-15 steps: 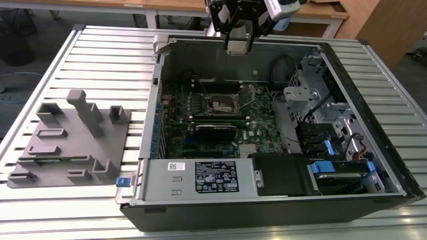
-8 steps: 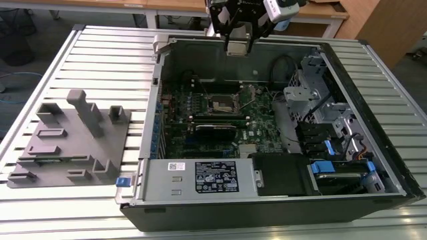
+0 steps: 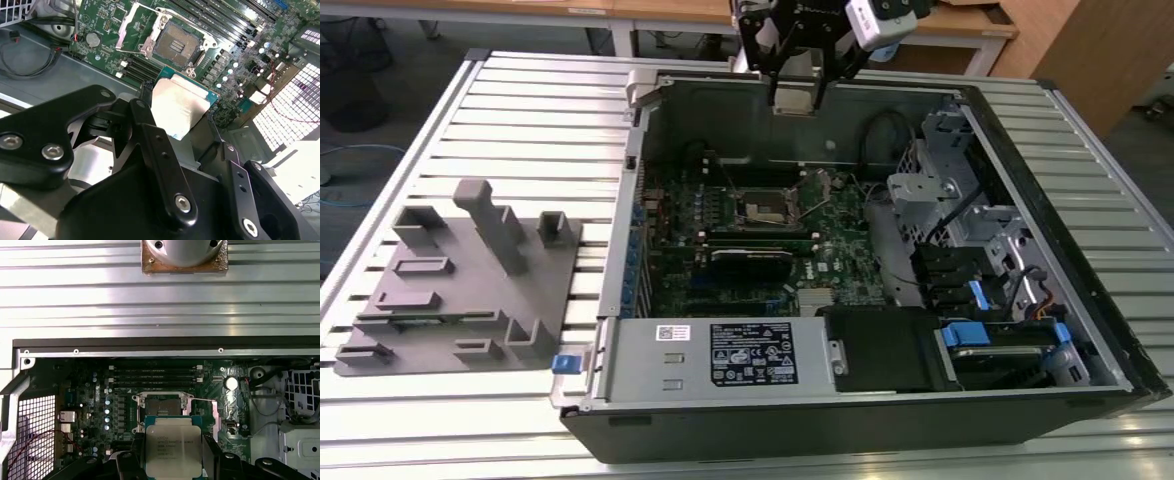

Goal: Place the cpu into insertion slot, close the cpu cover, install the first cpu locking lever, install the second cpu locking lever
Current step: 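Place the cpu into insertion slot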

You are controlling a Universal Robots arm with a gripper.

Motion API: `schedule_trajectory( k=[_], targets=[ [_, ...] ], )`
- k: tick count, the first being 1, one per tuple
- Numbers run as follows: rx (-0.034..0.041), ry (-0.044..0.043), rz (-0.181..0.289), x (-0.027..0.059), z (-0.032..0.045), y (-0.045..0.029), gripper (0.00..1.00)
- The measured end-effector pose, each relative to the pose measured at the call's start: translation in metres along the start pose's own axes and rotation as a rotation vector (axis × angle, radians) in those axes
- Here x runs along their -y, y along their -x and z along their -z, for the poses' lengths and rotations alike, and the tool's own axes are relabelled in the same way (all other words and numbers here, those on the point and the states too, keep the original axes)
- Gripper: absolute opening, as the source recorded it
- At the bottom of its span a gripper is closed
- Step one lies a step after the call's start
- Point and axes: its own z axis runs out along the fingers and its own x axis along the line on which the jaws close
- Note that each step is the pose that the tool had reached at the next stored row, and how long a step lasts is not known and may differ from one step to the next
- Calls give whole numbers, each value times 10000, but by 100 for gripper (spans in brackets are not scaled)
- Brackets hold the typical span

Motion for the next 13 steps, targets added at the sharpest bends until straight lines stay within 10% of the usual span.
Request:
schedule_trajectory(
  k=[13],
  targets=[
    [1,1,0,3,-31,0,54]
  ],
)
